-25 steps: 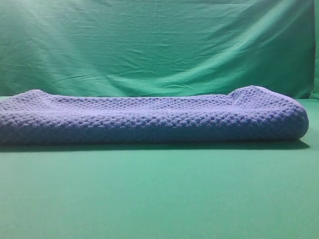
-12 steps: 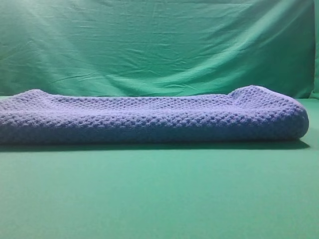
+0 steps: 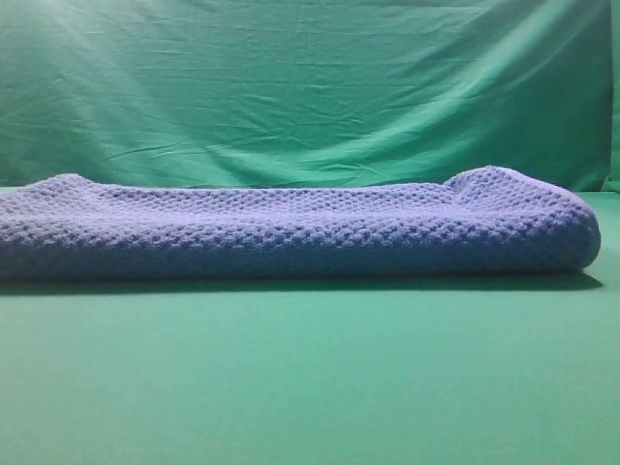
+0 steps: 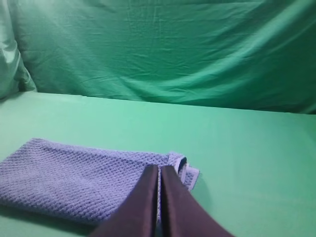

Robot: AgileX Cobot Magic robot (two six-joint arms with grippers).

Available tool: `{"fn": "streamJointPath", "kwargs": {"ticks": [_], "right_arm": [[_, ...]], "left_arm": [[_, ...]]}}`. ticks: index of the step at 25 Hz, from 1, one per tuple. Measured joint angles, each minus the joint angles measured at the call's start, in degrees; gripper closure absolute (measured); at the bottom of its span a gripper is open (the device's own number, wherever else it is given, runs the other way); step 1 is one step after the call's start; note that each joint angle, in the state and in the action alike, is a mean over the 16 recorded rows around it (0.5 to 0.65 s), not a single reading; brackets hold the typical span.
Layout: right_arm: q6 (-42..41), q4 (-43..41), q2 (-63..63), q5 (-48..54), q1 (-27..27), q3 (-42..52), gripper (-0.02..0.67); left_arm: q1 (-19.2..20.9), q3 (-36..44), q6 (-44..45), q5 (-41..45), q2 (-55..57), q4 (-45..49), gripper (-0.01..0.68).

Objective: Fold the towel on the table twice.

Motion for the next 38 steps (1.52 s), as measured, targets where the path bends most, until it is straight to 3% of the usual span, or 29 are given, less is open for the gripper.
{"fn": "streamJointPath", "kwargs": {"ticks": [12,38], "right_arm": [[-0.1,-1.7,0.0,-12.3,0.0,13.1,0.649],[-0.3,-3.9,0.0,-9.9,0.0,17.6,0.649]], "left_arm": [[0.0,10.1,0.0,-6.0,0.0,3.8,0.673],[0.0,16.5,0.0,-6.5,0.0,3.9,0.673]]}}
